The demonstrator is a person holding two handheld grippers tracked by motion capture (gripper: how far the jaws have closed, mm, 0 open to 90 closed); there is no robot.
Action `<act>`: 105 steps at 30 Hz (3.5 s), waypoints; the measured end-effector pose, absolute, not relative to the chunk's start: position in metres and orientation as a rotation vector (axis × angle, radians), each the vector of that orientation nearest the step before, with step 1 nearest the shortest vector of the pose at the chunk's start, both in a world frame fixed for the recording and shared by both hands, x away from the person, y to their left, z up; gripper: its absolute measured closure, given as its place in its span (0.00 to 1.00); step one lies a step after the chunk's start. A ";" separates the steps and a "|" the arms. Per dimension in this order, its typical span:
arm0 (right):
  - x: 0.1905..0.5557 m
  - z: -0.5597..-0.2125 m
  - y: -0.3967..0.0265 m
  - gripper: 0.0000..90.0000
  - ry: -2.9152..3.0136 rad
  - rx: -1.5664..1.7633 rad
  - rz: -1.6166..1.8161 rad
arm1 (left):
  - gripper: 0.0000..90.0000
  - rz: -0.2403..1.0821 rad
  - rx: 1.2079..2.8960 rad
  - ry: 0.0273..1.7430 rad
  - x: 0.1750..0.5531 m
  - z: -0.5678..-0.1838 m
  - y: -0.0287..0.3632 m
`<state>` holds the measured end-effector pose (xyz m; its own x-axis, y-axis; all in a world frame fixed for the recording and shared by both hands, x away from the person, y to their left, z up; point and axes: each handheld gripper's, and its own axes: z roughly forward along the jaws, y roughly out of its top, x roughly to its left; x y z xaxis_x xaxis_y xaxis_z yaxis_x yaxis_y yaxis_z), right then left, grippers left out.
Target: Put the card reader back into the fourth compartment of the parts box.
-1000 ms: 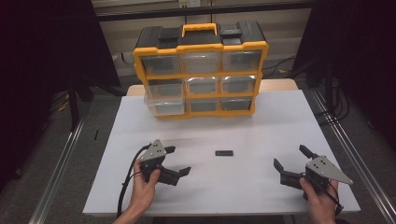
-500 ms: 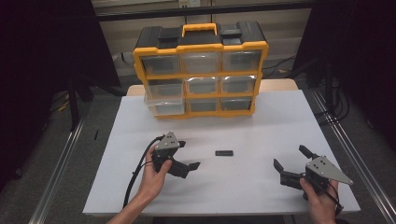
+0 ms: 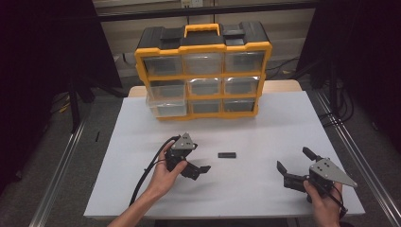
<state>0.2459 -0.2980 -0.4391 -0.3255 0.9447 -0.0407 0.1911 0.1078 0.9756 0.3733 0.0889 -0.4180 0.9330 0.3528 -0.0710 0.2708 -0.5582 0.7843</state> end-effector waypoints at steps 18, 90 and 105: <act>0.245 -0.439 -0.297 0.02 1.648 1.133 1.281 | 0.09 0.056 2.274 0.306 0.393 -0.417 0.053; 0.248 -0.441 -0.296 0.02 1.674 1.121 1.278 | 0.81 -0.076 2.519 0.159 0.433 -0.440 -0.008; 0.248 -0.440 -0.297 0.02 1.675 1.121 1.277 | 0.82 -0.140 2.490 0.200 0.438 -0.440 -0.003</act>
